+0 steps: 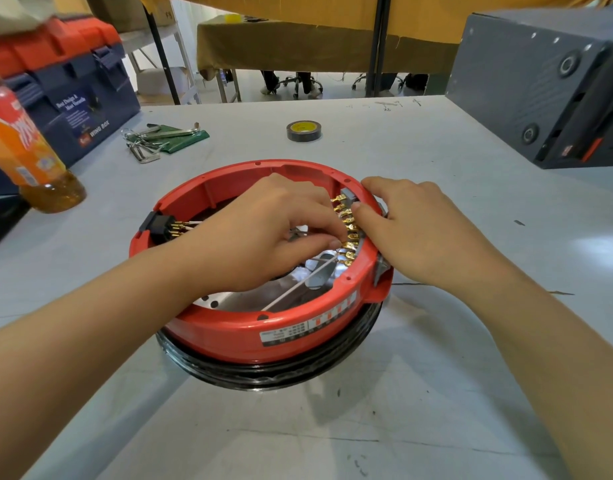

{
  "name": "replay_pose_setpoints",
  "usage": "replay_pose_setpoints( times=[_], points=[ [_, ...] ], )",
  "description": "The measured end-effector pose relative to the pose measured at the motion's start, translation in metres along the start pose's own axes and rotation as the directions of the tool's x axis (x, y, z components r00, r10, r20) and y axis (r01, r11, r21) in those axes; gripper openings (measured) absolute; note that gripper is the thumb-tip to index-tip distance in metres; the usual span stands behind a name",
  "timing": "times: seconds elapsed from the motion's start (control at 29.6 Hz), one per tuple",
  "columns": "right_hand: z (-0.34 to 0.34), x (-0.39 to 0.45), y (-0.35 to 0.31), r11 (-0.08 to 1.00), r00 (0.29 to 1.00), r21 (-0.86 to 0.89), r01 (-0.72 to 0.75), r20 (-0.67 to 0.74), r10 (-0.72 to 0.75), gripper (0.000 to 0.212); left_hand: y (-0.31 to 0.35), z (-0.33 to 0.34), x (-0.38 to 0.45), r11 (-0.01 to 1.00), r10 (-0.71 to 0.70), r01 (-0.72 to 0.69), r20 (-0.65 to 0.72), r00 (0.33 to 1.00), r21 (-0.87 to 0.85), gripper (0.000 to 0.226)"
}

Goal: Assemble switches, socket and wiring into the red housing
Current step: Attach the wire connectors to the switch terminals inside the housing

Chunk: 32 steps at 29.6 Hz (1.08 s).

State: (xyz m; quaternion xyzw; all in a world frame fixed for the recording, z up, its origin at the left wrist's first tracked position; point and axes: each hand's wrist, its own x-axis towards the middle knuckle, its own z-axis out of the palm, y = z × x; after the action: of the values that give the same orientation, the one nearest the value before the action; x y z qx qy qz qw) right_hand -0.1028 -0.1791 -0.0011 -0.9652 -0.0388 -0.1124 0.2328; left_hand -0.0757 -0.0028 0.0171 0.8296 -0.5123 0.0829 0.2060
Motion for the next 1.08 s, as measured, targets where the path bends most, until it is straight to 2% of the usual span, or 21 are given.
replay_pose_setpoints(
  times=[0.37, 0.57, 0.95, 1.08],
  points=[
    [0.0046, -0.0043, -0.0050, 0.995, 0.996, -0.095, -0.021, -0.086, 0.013, 0.034, 0.0004, 0.0009, 0.0015, 1.000, 0.015, -0.015, 0.000, 1.000, 0.012, 0.019],
    [0.0060, -0.0041, -0.0056, 0.992, 0.993, -0.116, -0.041, -0.113, 0.027, 0.046, 0.0008, 0.0020, 0.0029, 0.999, 0.023, -0.023, 0.000, 1.000, 0.022, 0.018],
    [0.0051, -0.0024, -0.0023, 0.996, 0.995, -0.085, 0.004, -0.103, -0.013, 0.034, -0.0006, 0.0021, 0.0038, 0.999, 0.027, -0.027, -0.005, 1.000, 0.017, 0.018],
    [0.0013, 0.0012, 0.0021, 1.000, 0.998, 0.009, 0.005, -0.059, -0.004, 0.035, -0.0017, 0.0004, 0.0030, 0.999, -0.031, 0.031, 0.000, 1.000, -0.044, 0.011]
  ],
)
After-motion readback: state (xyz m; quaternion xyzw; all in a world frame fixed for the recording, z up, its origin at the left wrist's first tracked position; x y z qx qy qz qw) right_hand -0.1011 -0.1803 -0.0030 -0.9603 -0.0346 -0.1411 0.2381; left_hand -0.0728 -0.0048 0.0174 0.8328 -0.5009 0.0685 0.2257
